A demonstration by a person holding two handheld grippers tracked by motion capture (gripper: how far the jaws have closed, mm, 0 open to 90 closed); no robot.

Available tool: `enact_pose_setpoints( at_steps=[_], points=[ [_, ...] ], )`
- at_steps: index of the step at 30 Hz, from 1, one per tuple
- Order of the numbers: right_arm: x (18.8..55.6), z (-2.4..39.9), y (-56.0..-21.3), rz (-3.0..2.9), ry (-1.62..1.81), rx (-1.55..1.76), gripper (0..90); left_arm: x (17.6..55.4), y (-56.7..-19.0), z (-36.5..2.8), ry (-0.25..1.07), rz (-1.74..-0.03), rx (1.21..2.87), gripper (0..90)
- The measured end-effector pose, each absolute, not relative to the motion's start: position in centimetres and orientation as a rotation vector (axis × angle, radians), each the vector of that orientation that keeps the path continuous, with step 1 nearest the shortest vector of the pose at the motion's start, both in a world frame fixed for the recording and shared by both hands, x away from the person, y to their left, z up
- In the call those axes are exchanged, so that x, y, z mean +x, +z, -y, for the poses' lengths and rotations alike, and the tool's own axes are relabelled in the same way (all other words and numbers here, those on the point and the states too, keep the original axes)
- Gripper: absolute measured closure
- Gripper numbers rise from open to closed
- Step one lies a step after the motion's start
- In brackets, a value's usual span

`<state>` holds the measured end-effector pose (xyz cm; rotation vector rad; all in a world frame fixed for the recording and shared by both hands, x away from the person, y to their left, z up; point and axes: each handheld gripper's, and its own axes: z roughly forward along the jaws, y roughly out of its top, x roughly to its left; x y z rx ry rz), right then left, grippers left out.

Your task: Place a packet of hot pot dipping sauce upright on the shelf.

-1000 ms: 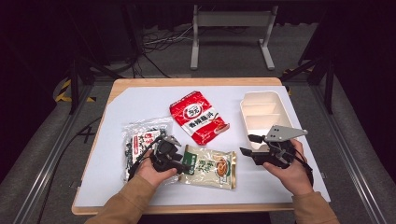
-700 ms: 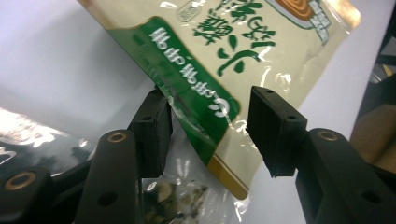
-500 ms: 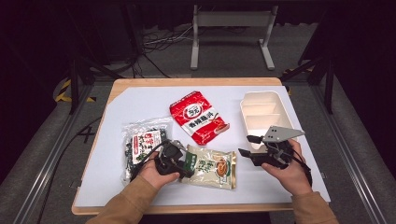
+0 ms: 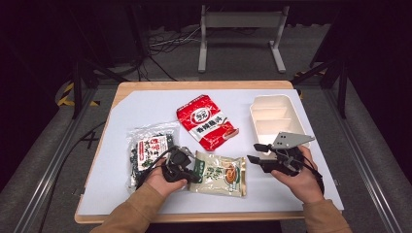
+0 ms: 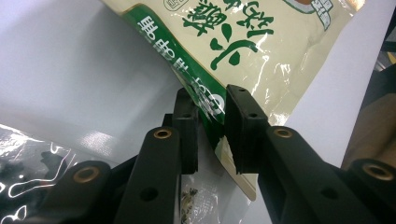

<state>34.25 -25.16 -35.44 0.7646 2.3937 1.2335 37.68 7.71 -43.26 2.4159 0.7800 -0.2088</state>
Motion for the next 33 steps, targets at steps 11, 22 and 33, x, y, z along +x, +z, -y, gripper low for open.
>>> enact_pose_setpoints(
  at_steps=[11, 22, 33],
  points=[
    [34.3, 25.0, -35.5, -2.405, 1.238, 0.728, 56.0, 37.6, -43.2, -7.6, -0.207, -0.772, 2.388, 89.9],
    [34.2, 25.2, -35.3, -2.393, 1.248, 0.738, 56.0, 37.3, -40.8, -8.2, -0.194, -0.729, 2.318, 90.0],
    [34.0, 25.2, -34.7, -2.382, 1.260, 0.703, 57.5, 36.3, -36.4, -8.6, -0.103, -0.618, 2.300, 90.0]
  ],
)
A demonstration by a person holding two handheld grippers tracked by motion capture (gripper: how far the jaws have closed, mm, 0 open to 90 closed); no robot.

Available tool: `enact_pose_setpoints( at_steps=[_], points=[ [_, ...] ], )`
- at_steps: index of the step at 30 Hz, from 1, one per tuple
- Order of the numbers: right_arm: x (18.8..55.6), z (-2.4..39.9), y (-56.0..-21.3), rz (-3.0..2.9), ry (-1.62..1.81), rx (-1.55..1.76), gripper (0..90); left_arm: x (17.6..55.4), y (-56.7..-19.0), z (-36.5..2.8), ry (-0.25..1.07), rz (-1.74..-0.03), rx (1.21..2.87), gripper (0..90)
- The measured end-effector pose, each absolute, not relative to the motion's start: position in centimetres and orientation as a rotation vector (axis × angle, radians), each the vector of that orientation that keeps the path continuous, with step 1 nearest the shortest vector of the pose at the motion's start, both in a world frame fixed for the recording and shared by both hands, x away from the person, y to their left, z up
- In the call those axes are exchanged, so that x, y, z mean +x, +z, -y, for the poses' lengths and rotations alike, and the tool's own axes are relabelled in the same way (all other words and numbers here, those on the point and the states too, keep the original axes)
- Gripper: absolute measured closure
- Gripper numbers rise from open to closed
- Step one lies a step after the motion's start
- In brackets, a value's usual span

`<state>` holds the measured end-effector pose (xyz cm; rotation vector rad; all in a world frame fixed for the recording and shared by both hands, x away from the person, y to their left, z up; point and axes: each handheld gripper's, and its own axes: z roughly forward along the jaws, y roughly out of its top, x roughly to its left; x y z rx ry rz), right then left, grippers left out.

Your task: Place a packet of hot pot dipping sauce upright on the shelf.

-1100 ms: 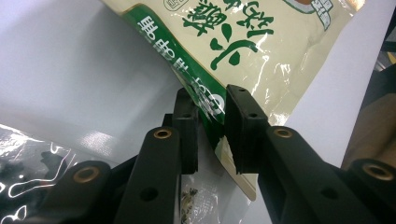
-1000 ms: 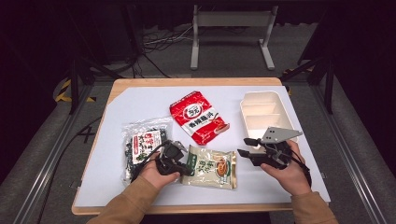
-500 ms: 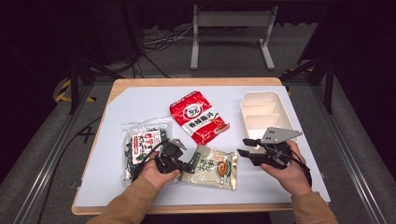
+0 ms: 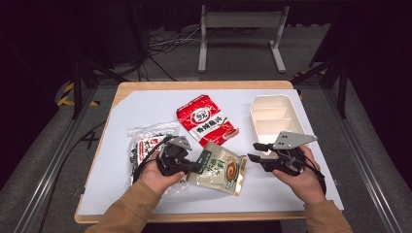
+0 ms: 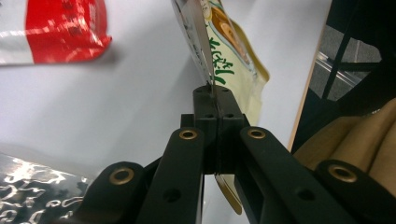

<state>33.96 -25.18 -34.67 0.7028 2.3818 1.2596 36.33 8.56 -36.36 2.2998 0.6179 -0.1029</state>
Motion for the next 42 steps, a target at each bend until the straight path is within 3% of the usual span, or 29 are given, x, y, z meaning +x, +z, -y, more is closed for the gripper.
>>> enact_pose_setpoints(
  at_steps=[13, 14, 19, 42],
  points=[
    [33.5, 24.9, -33.6, -2.375, 1.268, 0.631, 60.3, 34.9, -32.0, -9.0, 0.072, -0.501, 2.327, 90.0],
    [33.5, 24.7, -33.3, -2.367, 1.237, 0.587, 64.3, 34.9, -31.8, -9.0, 0.087, -0.502, 2.329, 90.0],
    [33.5, 24.3, -32.6, -2.356, 1.199, 0.493, 67.0, 34.7, -30.9, -9.1, 0.130, -0.495, 2.336, 90.0],
    [35.1, 20.0, -29.9, -2.560, 1.102, 0.260, 63.8, 34.0, -29.4, -9.3, 0.138, -0.462, 2.322, 90.0]
  ],
)
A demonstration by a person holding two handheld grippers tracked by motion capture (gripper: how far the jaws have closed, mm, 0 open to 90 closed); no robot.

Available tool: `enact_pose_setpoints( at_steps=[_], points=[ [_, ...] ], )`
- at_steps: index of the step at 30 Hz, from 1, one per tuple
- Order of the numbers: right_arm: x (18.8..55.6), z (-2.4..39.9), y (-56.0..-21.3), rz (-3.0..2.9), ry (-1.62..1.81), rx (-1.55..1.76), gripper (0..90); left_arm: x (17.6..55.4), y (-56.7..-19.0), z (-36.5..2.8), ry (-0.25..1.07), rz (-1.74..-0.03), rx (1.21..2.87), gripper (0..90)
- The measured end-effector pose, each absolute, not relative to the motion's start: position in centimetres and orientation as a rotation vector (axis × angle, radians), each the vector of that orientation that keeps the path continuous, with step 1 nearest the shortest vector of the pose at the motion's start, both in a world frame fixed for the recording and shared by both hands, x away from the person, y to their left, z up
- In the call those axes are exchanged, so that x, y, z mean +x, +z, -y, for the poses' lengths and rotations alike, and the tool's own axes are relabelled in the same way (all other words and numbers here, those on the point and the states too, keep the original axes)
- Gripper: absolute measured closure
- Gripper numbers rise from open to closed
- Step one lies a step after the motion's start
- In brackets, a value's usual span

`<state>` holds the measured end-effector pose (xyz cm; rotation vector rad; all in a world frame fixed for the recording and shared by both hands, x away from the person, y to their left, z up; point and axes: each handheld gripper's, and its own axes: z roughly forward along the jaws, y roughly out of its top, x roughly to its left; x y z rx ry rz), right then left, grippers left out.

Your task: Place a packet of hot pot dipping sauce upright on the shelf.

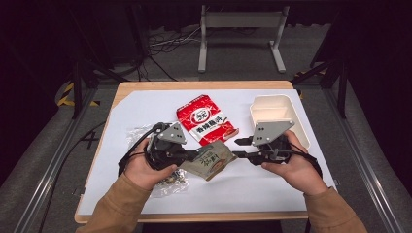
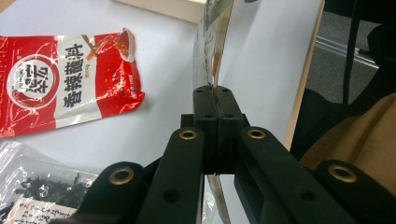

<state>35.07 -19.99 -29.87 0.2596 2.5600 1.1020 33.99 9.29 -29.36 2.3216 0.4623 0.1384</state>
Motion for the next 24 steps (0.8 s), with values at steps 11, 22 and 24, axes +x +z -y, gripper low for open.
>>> enact_pose_setpoints(
  at_steps=[11, 22, 24],
  points=[
    [35.7, 17.6, -30.2, -2.612, 1.028, 0.142, 69.7, 33.7, -29.3, -9.0, 0.126, -0.440, 2.314, 90.0],
    [35.9, 16.3, -30.7, -2.664, 0.965, 0.079, 76.1, 33.5, -29.2, -8.7, 0.143, -0.421, 2.307, 90.0],
    [35.9, 16.2, -30.8, -2.672, 0.961, 0.077, 78.3, 33.4, -29.2, -8.7, 0.141, -0.422, 2.303, 90.0]
  ],
)
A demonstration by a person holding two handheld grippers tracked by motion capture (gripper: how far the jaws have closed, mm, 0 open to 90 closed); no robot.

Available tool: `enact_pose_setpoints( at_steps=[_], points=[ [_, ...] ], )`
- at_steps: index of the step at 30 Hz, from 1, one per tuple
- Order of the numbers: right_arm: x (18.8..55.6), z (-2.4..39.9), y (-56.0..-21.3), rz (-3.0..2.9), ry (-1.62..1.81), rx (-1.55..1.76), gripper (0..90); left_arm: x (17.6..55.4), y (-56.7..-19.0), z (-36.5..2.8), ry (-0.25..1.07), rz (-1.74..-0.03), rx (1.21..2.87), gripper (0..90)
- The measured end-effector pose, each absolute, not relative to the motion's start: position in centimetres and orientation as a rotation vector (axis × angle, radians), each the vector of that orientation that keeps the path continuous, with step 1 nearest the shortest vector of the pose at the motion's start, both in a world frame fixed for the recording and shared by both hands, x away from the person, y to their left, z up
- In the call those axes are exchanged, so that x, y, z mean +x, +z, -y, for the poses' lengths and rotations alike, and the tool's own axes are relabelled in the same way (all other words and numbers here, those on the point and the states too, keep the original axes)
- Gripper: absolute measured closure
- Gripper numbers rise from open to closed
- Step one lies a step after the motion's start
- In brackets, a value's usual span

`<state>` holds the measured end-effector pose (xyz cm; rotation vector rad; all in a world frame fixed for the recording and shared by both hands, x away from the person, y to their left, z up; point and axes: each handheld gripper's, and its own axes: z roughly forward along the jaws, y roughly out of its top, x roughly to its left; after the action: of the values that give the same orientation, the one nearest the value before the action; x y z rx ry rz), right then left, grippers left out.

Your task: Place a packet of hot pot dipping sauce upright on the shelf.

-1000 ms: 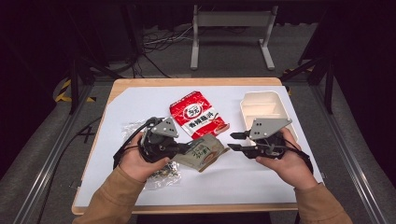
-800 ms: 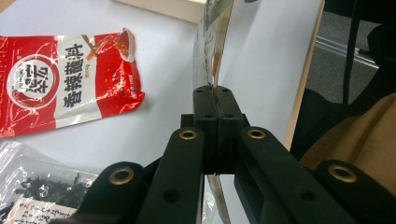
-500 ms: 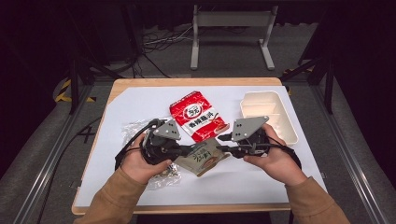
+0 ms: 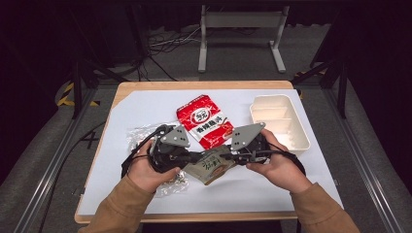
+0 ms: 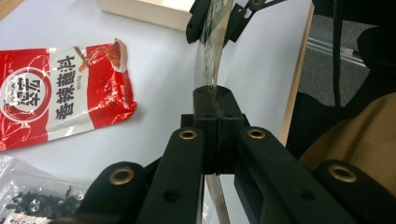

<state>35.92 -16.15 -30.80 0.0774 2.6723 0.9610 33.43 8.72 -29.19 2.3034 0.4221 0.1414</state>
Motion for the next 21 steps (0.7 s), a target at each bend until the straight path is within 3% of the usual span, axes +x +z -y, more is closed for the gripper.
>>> enact_pose_setpoints(
  at_steps=[19, 21],
  points=[
    [36.41, 15.33, -31.71, -2.733, 0.926, 0.079, 78.4, 33.09, -29.27, -8.36, 0.172, -0.415, 2.288, 90.0],
    [36.42, 15.21, -31.76, -2.748, 0.917, 0.073, 82.5, 33.12, -29.27, -8.38, 0.178, -0.414, 2.290, 90.0]
  ],
)
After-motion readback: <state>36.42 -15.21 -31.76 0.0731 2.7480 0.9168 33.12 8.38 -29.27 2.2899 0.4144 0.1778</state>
